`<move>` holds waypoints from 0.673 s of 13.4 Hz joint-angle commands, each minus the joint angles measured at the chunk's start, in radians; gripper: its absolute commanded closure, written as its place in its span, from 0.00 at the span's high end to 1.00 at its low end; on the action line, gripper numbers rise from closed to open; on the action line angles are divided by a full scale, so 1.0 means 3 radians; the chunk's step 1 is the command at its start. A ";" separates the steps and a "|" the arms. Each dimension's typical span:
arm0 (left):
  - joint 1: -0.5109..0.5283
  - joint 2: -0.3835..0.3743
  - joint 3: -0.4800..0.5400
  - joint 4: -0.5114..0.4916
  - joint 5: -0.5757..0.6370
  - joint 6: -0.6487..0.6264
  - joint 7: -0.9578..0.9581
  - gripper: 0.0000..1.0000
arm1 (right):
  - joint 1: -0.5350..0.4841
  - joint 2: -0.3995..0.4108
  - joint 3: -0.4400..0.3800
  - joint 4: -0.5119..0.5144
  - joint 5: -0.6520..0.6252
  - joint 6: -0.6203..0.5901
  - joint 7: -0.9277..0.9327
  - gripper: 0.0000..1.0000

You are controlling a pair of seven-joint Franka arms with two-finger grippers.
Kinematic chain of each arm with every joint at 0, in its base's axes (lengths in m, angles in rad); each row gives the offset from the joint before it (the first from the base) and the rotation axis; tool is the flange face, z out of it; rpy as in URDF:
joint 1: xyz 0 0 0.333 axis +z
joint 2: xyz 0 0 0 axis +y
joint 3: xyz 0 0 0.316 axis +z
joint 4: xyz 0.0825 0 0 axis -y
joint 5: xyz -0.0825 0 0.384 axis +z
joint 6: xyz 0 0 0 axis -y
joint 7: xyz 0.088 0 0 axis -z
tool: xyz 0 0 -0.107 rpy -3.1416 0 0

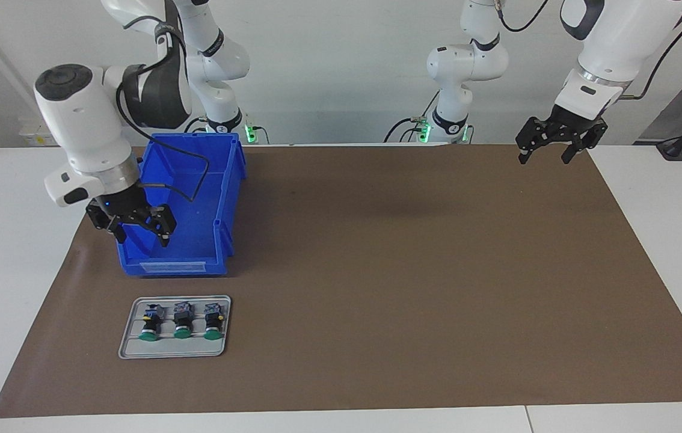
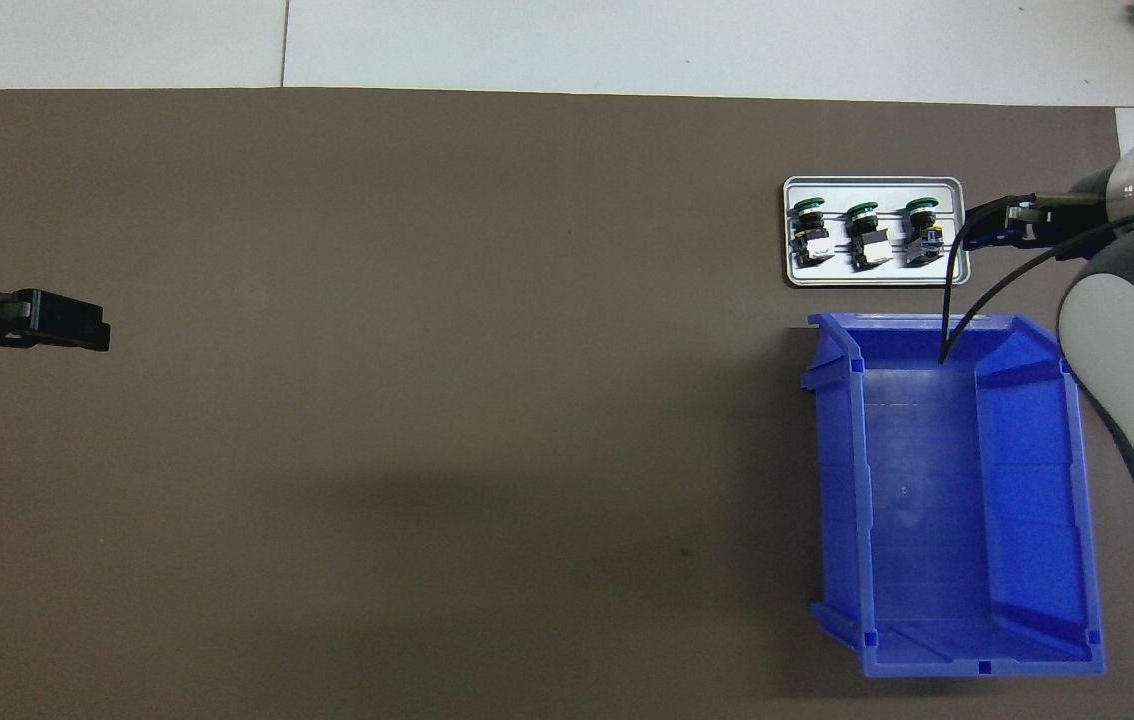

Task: Place and press button with both arms
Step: 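Reach the right gripper to the metal tray and grasp a green button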

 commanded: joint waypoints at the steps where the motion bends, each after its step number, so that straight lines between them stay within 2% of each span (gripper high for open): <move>1: 0.0033 -0.0040 -0.0023 0.0001 0.0047 -0.0040 0.0009 1.00 | 0.0003 0.0247 0.0018 0.0046 -0.0076 0.0269 -0.0040 0.91; 5: 0.0033 -0.0040 -0.0023 0.0001 0.0047 -0.0045 0.0009 1.00 | -0.0008 0.0534 0.0018 0.0041 -0.0076 0.0627 -0.0045 0.89; 6: 0.0033 -0.0040 -0.0023 0.0001 0.0047 -0.0045 0.0009 1.00 | -0.0008 0.0590 0.0018 0.0041 -0.0071 0.0699 -0.0045 0.84; 7: 0.0033 -0.0040 -0.0023 0.0001 0.0047 -0.0040 0.0009 1.00 | -0.0008 0.0646 0.0018 0.0041 -0.0076 0.0755 -0.0045 0.75; 9: 0.0033 -0.0040 -0.0023 0.0001 0.0047 -0.0040 0.0009 1.00 | -0.0028 0.0774 0.0018 0.0041 -0.0071 0.0924 -0.0085 0.71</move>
